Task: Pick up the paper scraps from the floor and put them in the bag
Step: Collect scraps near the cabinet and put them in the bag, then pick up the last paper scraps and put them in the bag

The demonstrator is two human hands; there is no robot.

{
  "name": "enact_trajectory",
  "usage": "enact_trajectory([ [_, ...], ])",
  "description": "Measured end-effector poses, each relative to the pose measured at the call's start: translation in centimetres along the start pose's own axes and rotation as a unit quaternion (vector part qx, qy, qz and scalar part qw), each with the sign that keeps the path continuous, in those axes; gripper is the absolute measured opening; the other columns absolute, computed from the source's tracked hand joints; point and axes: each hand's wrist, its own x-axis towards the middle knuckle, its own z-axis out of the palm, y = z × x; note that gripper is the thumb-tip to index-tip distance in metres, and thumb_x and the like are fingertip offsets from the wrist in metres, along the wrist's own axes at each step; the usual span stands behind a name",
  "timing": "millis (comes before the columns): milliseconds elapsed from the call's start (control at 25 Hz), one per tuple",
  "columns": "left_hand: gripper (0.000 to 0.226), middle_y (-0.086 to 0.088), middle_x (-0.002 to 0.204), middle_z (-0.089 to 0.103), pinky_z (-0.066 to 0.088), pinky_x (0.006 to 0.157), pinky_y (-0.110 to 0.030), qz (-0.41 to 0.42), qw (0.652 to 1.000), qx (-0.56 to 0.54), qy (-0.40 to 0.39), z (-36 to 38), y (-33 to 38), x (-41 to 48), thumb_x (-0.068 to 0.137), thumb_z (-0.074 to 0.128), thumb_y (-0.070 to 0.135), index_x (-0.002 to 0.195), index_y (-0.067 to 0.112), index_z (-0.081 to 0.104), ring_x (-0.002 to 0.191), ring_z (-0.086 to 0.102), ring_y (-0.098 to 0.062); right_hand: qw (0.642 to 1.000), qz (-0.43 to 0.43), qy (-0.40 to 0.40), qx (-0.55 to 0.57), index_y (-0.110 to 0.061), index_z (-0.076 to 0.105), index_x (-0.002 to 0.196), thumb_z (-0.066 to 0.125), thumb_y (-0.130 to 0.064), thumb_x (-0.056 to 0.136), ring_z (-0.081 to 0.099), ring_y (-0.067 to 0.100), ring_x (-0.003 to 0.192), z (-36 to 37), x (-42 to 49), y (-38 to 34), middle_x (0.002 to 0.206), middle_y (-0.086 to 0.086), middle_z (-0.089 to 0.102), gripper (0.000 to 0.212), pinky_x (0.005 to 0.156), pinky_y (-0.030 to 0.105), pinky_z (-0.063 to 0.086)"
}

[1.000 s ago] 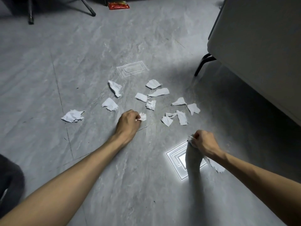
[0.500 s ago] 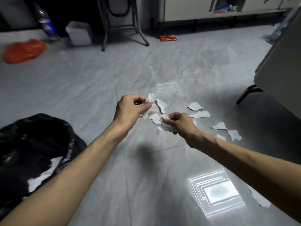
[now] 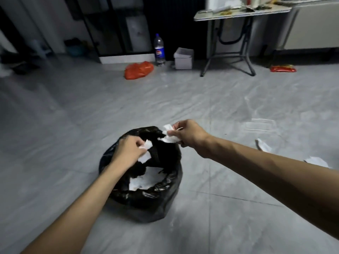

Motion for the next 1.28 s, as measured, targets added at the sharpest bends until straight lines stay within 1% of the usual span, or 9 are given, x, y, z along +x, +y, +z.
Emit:
enact_trajectory([
  [160,0.017,-0.002,0.106,0.072,0.051,0.084,-0.032,-0.056,0.993,0.095,-0.033,-0.8,-4.7,-1.0,0.079,0.072,0.027,0.095,0.030,0.070,0.105,0.064,-0.024,0.991,0.022,-0.089,-0.096,-0.008,0.062,0.081,0.067,-0.008,0.086,0.056,0.022,0.064,5.7,1.9,0.2,0.072,0.013,0.057,0.006,0.066,0.036,0.055],
  [240,0.030,-0.002,0.119,0.067,0.049,0.087,-0.034,-0.037,0.993,0.112,-0.007,-1.2,-5.1,-1.4,0.082,0.066,0.024,0.111,0.032,0.064,0.112,0.060,-0.025,0.991,0.041,-0.097,-0.085,0.003,0.065,0.091,0.067,-0.006,0.085,0.058,0.027,0.075,6.7,2.4,0.7,0.078,0.016,0.058,0.011,0.089,0.048,0.054],
  [320,0.034,-0.003,0.121,0.063,0.046,0.085,-0.033,0.003,0.996,0.087,0.021,-1.1,-4.0,-1.4,0.083,0.060,0.019,0.115,0.031,0.060,0.112,0.058,-0.025,0.994,0.044,-0.074,-0.073,0.008,0.062,0.099,0.065,-0.002,0.084,0.060,0.028,0.078,6.6,2.5,1.2,0.081,0.019,0.059,0.018,0.096,0.053,0.052],
  [440,0.033,0.000,0.117,0.063,0.046,0.085,-0.032,0.082,0.996,0.021,0.035,0.5,0.3,-2.0,0.083,0.059,0.017,0.114,0.030,0.060,0.109,0.058,-0.022,0.998,0.030,-0.016,-0.059,-0.011,0.061,0.091,0.057,0.001,0.085,0.060,0.027,0.076,4.5,1.6,1.7,0.080,0.015,0.061,0.015,0.082,0.043,0.056],
  [640,0.026,0.002,0.106,0.068,0.051,0.087,-0.034,0.185,0.979,-0.068,-0.054,5.9,9.4,-3.3,0.083,0.059,0.016,0.107,0.025,0.065,0.097,0.064,-0.020,0.985,-0.006,0.044,-0.167,-0.008,0.067,0.092,0.052,0.001,0.084,0.059,0.014,0.055,-4.9,-2.7,5.0,0.076,0.006,0.064,0.019,0.048,0.015,0.045],
  [800,0.013,0.009,0.067,0.069,0.053,0.067,-0.028,0.235,0.944,-0.086,-0.216,11.9,16.4,-6.0,0.083,0.058,0.023,0.091,0.028,0.068,0.065,0.063,-0.008,0.934,0.127,-0.043,-0.330,-0.010,0.069,0.089,0.060,-0.007,0.081,0.064,0.016,0.055,-15.5,-10.4,12.8,0.076,0.004,0.069,0.013,0.051,0.013,0.048],
  [920,0.010,0.008,0.052,0.066,0.044,0.053,-0.022,0.278,0.911,-0.057,-0.300,16.0,20.4,-8.7,0.081,0.057,0.029,0.081,0.029,0.067,0.048,0.058,-0.002,0.855,0.250,-0.031,-0.453,-0.024,0.067,0.101,0.067,-0.024,0.082,0.069,0.024,0.094,-21.5,-17.2,19.9,0.104,0.005,0.070,0.019,0.074,0.025,0.050],
  [1120,0.011,0.004,0.072,0.071,0.058,0.074,-0.035,0.331,0.855,-0.011,-0.399,23.2,25.5,-13.0,0.081,0.057,0.025,0.086,0.024,0.067,0.067,0.070,-0.018,0.755,0.429,0.069,-0.491,-0.020,0.051,0.126,0.065,-0.040,0.081,0.060,0.027,0.114,-26.9,-27.9,29.7,0.127,0.008,0.056,0.051,0.088,0.035,0.049],
  [1280,0.022,0.004,0.103,0.068,0.052,0.083,-0.036,0.378,0.827,0.035,-0.415,28.0,27.5,-14.8,0.082,0.057,0.030,0.103,0.026,0.064,0.089,0.062,-0.017,0.739,0.494,0.154,-0.431,-0.015,0.042,0.129,0.049,-0.042,0.089,0.056,0.035,0.118,-27.4,-33.2,34.2,0.129,0.017,0.053,0.048,0.095,0.043,0.045],
])
